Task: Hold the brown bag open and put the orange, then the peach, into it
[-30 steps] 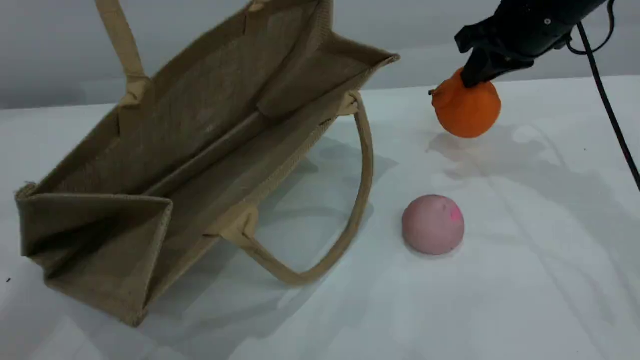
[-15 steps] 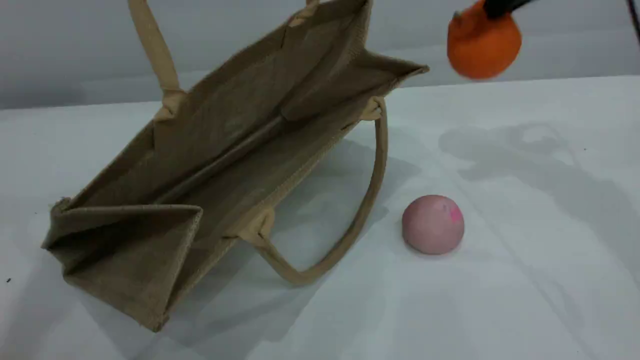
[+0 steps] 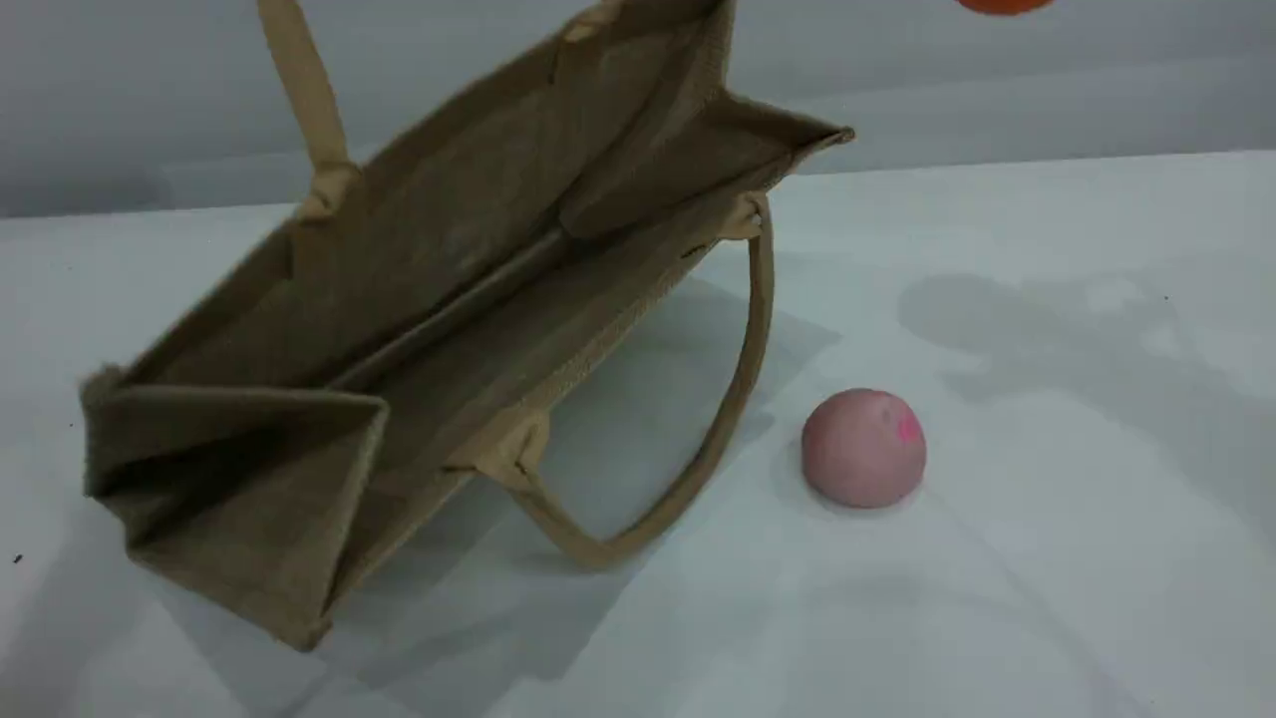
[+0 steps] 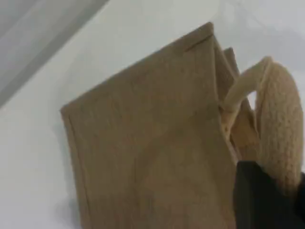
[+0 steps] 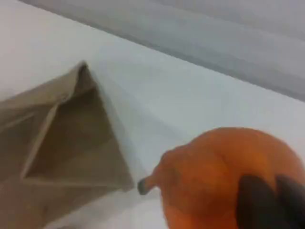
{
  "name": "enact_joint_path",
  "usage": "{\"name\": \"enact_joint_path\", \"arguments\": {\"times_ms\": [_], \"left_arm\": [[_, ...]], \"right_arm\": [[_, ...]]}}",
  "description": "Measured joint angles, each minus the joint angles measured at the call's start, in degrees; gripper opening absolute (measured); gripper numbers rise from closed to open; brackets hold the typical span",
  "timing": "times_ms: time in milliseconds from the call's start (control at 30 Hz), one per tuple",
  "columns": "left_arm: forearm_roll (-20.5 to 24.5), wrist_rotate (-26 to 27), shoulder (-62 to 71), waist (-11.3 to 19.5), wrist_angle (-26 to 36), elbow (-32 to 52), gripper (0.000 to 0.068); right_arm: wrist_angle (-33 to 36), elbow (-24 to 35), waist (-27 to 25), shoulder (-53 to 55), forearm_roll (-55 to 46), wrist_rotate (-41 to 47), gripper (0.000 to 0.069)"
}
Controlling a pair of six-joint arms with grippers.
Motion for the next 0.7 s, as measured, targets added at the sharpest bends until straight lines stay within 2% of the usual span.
{"name": "enact_joint_path", "arguments": {"times_ms": [267, 700], "left_arm": [[0.0, 0.0, -0.1, 0.0, 0.0, -2.1, 0.0082], [-0.5, 0.9, -0.1, 0.0, 0.0, -2.1, 0.0082]], "right_arm": [[7.4, 0.0, 1.7, -1.8, 7.5, -3.9, 0.0017], [10.6, 0.0, 13.7, -2.7, 9.5, -5.6, 0.0017]]}}
